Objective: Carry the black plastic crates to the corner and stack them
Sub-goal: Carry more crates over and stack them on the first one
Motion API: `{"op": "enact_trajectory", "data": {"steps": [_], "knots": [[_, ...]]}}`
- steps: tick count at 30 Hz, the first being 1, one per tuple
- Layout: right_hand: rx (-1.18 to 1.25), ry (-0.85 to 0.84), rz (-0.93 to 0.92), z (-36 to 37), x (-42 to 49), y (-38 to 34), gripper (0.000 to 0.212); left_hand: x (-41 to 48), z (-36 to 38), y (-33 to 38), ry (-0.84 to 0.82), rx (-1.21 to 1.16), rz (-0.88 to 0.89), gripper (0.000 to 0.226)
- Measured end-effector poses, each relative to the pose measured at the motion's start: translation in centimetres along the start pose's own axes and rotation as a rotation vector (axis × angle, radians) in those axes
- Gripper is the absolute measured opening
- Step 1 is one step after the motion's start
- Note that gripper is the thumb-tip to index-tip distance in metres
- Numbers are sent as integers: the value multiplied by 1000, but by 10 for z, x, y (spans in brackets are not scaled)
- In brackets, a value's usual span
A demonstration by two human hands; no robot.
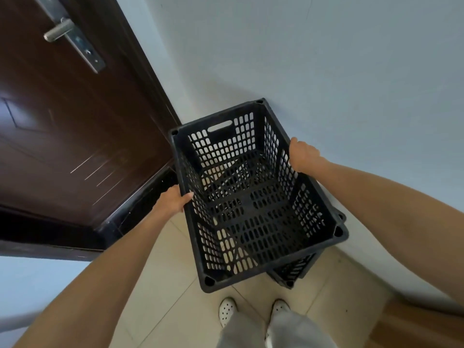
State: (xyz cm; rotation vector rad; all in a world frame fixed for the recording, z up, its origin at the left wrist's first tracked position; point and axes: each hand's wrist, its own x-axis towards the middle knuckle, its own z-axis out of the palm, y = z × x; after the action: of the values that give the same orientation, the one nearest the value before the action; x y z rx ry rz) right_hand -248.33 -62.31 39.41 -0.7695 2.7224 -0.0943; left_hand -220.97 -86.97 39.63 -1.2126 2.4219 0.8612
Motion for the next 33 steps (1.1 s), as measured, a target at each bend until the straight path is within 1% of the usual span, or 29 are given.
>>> {"op": "enact_trajectory", "data": {"steps": [1, 3, 5, 7, 9, 11, 13, 16, 19, 21, 23, 25, 26, 28, 29, 30, 31, 33], "knots": [[-14, 4, -7, 0, -1, 1, 27, -1, -4, -1, -18, 82, 23, 30], [-51, 13, -26, -2, -6, 3, 29, -3, -10, -2, -6, 345, 73, 42], [-89, 29, -40, -2, -15, 5, 41, -6, -14, -2, 53, 576, 138, 56], [-130, 61, -56, 0, -27, 2, 58, -8, -17, 0, 102, 724, 218, 63], [-153, 95, -93, 3, -46, -9, 68, -10, -21, 4, 157, 888, 346, 62], [-143, 83, -140, 8, -68, -22, 66, -12, -25, 9, 214, 997, 512, 54], [-126, 41, -188, 15, -94, -34, 58, -13, -26, 14, 211, 1014, 650, 44], [-142, -9, -225, 29, -136, -54, 49, -12, -18, 16, 104, 1010, 821, 35], [-27, -86, -197, 43, -182, -85, 46, -12, -13, 3, 3, 1016, 961, 33], [75, -137, -181, 52, -213, -112, 50, -12, -14, -10, -43, 1018, 1042, 42], [143, -170, -157, 62, -237, -144, 61, -12, -16, -23, -71, 1010, 1105, 50], [200, -202, -116, 73, -254, -180, 70, -11, -18, -33, -114, 1008, 1124, 52], [227, -218, -93, 81, -260, -197, 69, -11, -19, -36, -123, 1015, 1129, 52], [216, -218, -27, 100, -267, -223, 59, -15, -17, -37, -97, 1028, 1145, 47], [176, -193, 10, 107, -272, -231, 62, -18, -15, -37, -65, 1028, 1153, 42], [115, -148, 33, 113, -276, -235, 70, -21, -12, -35, -29, 1029, 1158, 37], [47, -102, 39, 117, -279, -236, 76, -24, -11, -34, 6, 1033, 1164, 34], [-52, -38, 29, 118, -282, -234, 82, -28, -7, -30, 51, 1066, 1182, 31]]}}
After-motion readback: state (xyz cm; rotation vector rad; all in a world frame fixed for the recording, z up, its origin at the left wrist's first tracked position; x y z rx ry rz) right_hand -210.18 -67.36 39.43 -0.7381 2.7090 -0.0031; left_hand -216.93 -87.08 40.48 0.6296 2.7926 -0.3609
